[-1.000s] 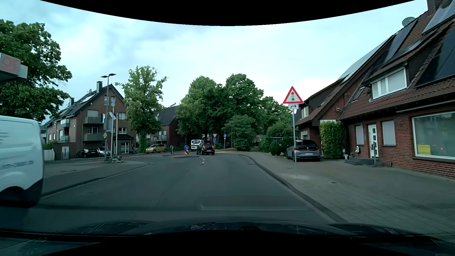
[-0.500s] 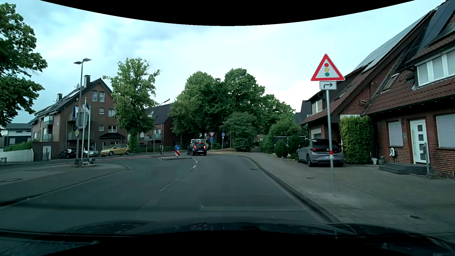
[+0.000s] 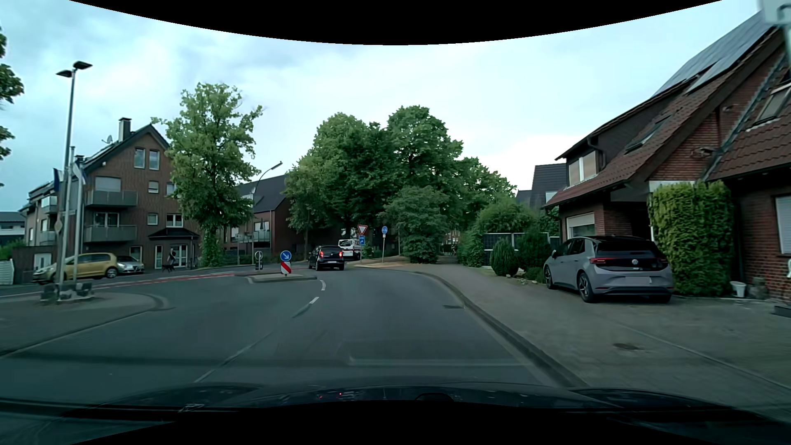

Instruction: Follow the waypoints while adhering to traffic rules and regulations

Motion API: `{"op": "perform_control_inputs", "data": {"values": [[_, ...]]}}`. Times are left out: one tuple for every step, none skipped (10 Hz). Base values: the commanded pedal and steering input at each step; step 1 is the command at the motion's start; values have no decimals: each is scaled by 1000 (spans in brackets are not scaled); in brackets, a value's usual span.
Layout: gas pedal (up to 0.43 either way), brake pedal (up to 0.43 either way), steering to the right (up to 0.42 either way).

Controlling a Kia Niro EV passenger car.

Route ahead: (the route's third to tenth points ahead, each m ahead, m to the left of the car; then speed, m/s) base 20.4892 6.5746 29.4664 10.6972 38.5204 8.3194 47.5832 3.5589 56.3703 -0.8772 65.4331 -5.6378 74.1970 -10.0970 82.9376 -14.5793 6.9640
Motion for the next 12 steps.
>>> {"op": "perform_control_inputs", "data": {"values": [[0, 0, 0], [0, 30, -5], [0, 98, -9], [0, 146, -11], [0, 189, -14], [0, 195, -14], [0, 207, -16], [0, 195, -20], [0, 165, -28], [0, 91, -41], [0, 43, -55], [0, 49, -68]]}}
